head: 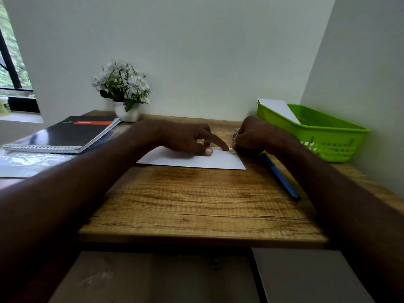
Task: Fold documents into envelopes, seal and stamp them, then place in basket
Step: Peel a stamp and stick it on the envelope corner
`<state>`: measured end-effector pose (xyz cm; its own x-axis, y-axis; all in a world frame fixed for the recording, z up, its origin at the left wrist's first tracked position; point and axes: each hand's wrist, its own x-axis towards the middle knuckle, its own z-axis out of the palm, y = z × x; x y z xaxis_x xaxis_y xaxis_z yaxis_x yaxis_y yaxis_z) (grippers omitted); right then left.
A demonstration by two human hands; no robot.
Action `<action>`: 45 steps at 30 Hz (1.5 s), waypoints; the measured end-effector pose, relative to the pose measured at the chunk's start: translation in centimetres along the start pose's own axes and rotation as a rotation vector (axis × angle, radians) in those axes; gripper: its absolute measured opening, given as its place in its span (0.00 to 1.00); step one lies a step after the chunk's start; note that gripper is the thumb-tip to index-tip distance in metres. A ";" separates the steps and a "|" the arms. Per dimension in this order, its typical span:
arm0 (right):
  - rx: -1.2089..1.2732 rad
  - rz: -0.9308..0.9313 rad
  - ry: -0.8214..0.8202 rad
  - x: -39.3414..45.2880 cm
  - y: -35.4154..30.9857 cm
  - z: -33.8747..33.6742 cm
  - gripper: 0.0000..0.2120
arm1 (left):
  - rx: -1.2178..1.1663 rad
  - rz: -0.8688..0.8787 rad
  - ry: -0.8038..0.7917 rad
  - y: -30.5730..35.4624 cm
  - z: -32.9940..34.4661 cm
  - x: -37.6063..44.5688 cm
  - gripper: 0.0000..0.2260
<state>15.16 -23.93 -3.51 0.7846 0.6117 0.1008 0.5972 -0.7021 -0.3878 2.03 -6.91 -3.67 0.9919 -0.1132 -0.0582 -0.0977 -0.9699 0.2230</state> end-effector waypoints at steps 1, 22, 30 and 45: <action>-0.003 -0.003 -0.007 0.0 0.0 -0.1 0.09 | -0.002 -0.005 0.009 0.1 0.1 0.1 0.19; -0.185 -0.134 -0.228 -0.6 -0.2 -1.1 0.15 | -0.008 -0.104 -0.032 0.6 0.2 0.0 0.22; -0.130 -0.127 -0.186 -0.7 0.1 -1.2 0.19 | -0.041 -0.102 -0.012 0.6 0.3 -0.1 0.22; -0.149 -0.124 -0.295 -0.9 0.2 -2.0 0.07 | -0.092 -0.070 0.048 0.7 0.3 -0.4 0.20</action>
<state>14.94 -25.33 -1.79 0.6358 0.7592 -0.1388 0.7197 -0.6482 -0.2488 1.56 -7.57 -3.76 0.9990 -0.0333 -0.0303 -0.0223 -0.9509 0.3087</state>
